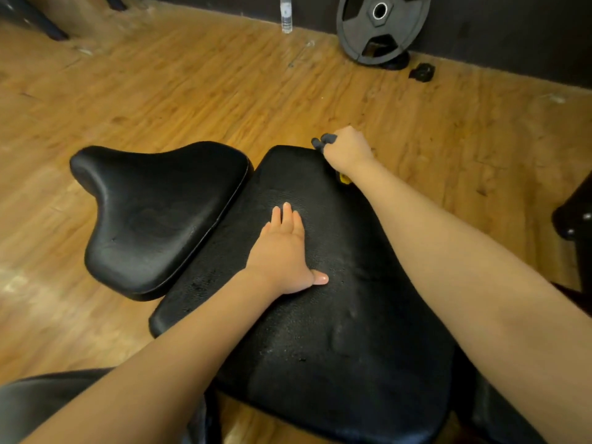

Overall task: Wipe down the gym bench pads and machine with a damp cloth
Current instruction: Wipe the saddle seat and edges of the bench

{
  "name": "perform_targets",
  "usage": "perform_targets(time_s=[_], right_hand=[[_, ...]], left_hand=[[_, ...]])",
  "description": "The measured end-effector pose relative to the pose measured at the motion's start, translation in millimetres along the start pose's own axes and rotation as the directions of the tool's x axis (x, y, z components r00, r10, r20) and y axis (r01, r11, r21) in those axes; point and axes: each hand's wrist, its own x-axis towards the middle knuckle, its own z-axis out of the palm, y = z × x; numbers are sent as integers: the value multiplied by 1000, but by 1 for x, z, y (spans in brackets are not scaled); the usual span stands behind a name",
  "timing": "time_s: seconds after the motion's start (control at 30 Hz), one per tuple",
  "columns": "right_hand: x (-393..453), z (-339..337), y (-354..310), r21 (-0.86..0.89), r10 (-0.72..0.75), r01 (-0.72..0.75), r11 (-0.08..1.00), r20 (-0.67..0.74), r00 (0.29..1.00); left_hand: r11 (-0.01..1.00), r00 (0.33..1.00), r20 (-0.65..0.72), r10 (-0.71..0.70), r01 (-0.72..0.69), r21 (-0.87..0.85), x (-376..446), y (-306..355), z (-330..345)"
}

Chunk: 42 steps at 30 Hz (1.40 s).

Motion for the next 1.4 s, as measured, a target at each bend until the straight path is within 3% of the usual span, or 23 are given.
perform_targets(time_s=[0.23, 0.33, 0.5, 0.57, 0.67, 0.77, 0.93, 1.2, 1.4], right_hand=[[-71, -51, 102, 67, 229, -225, 972, -62, 971], [-100, -60, 142, 154, 384, -362, 919, -147, 912], [-107, -61, 143, 170, 510, -486, 857, -151, 847], [-92, -56, 119, 98, 464, -454, 886, -189, 865], [-58, -36, 68, 19, 278, -280, 960, -181, 943], [-21, -7, 9, -60, 98, -103, 993, -83, 992], [19, 32, -56, -29, -72, 75, 997, 80, 994], [16, 18, -32, -8, -143, 144, 990, 71, 987], [-30, -20, 39, 70, -9, 13, 997, -59, 998]], left_hand=[[1000, 1000, 11, -3, 3, 2, -3, 2, -4], [1000, 1000, 18, -9, 8, 11, -3, 2, -5], [1000, 1000, 17, -12, 12, 13, -2, 2, -5], [1000, 1000, 15, -15, 15, 13, -1, 3, -5], [1000, 1000, 5, -18, 18, 13, 0, 3, -4], [1000, 1000, -9, -14, 15, 19, 0, 3, -2], [1000, 1000, -23, -19, 19, 8, 2, 1, 2], [999, 999, 15, -28, 28, 19, 4, 5, -2], [1000, 999, 33, -27, 27, 3, 2, 6, -5]])
